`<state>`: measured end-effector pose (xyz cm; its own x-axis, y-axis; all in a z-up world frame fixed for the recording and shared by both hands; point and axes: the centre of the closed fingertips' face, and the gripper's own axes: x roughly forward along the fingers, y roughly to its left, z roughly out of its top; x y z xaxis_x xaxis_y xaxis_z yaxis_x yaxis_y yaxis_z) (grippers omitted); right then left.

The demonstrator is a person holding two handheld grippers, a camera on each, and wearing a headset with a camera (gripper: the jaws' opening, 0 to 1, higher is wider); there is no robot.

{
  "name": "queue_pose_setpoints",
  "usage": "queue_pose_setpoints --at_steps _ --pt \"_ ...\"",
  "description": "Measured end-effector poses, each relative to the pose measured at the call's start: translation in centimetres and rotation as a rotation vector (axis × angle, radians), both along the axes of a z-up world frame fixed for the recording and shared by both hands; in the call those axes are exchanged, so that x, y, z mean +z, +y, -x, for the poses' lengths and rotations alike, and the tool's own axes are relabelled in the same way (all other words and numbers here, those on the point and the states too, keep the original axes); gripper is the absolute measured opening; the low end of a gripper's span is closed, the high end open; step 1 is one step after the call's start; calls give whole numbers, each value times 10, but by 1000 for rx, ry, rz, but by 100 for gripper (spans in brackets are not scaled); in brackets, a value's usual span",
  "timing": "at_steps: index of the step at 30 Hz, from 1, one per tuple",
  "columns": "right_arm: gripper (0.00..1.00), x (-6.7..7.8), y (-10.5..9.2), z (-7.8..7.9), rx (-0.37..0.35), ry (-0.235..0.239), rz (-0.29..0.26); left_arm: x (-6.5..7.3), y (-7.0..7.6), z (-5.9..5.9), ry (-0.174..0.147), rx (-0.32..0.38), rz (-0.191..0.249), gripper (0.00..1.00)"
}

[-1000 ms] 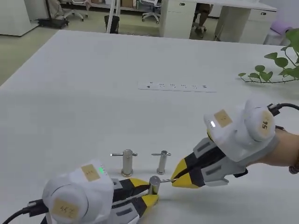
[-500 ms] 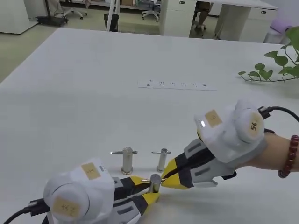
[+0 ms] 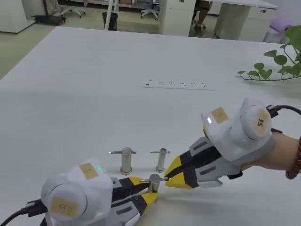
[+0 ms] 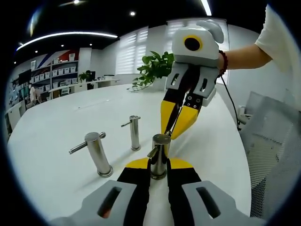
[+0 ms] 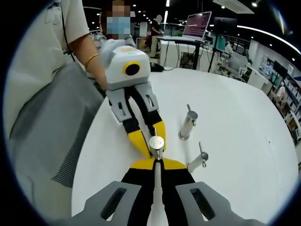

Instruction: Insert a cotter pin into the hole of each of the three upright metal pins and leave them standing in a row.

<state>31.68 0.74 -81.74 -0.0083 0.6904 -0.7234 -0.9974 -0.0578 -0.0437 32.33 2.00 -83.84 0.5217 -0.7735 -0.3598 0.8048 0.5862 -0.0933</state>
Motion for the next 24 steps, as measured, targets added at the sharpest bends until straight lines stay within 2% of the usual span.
queue_pose_setpoints --at_steps 13,16,18,20,22,24 --pt "5 0 8 1 3 -4 -10 0 0 -1 18 4 15 12" --pt "6 -1 9 0 -22 12 -6 0 0 -1 31 8 18 12" --pt "11 -3 8 0 -55 35 5 0 -1 -1 43 10 23 12" --pt "19 -3 9 0 -64 43 4 -1 0 -1 39 12 17 13" --pt "17 -2 10 0 -61 30 -7 0 1 -2 38 13 16 15" --pt "19 -1 12 1 -70 38 -15 0 2 -2 38 14 14 18"
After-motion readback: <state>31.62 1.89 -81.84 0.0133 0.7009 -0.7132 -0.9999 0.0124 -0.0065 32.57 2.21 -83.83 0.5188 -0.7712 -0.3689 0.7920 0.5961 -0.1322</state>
